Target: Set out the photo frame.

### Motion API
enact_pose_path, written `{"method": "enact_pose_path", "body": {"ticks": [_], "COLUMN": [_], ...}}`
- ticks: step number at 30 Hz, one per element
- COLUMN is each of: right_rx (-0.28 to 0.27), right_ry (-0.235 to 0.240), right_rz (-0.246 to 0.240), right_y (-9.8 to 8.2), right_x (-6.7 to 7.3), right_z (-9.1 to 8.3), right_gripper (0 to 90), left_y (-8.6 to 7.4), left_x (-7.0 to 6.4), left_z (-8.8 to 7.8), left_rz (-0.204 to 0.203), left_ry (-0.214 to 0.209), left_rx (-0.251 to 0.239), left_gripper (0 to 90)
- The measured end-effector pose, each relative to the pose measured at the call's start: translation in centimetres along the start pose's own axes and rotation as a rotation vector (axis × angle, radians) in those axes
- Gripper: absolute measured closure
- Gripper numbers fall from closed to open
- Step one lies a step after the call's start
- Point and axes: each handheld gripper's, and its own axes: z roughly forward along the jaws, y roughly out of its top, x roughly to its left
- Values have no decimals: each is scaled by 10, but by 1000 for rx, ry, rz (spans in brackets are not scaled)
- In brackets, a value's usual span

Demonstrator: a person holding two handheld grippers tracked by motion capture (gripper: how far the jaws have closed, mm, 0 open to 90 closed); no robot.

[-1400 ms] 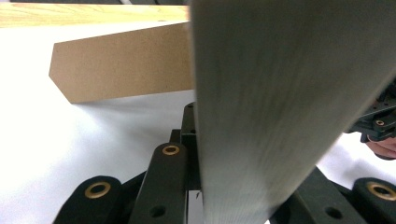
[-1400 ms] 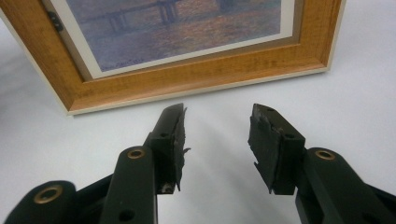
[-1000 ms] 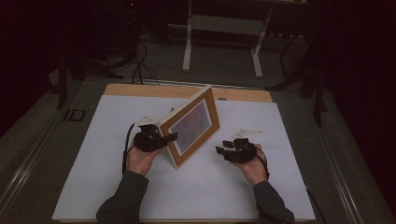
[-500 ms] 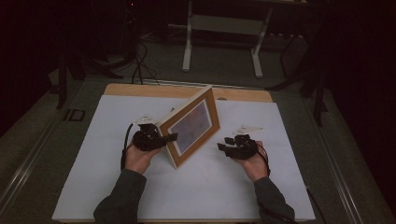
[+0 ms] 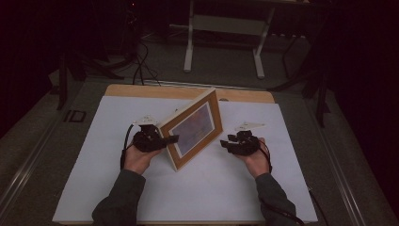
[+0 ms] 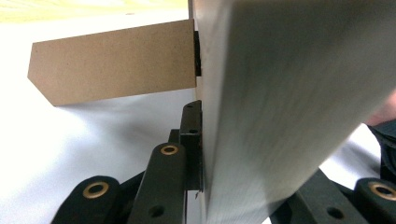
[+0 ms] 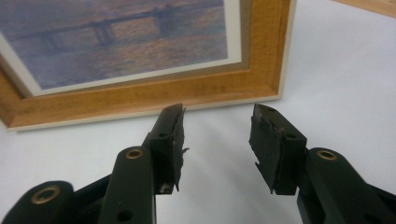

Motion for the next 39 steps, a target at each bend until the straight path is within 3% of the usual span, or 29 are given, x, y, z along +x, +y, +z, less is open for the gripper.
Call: {"method": "enact_pose_path", "body": {"ticks": [9, 20, 23, 32, 39], "right_rx": [25, 0, 2, 1, -29], "right_ry": [-18, -25, -13, 19, 37], "right_rz": [-11, -17, -22, 22, 27], "right_y": [11, 32, 34, 39, 41], "right_x": [-10, -19, -21, -29, -31], "right_z": [10, 16, 21, 35, 34], "right_gripper": [497, 406, 389, 260, 247], "left_y": [1, 2, 3, 4, 5], "left_x": [4, 7, 9, 10, 12], "left_z": [0, 1, 1, 2, 3], "left_rz": [16, 26, 28, 33, 42], "left_ry": [-35, -60, -68, -78, -100], "left_rx": [4, 21, 22, 31, 40], "left_gripper": [758, 758, 758, 757, 757]}}
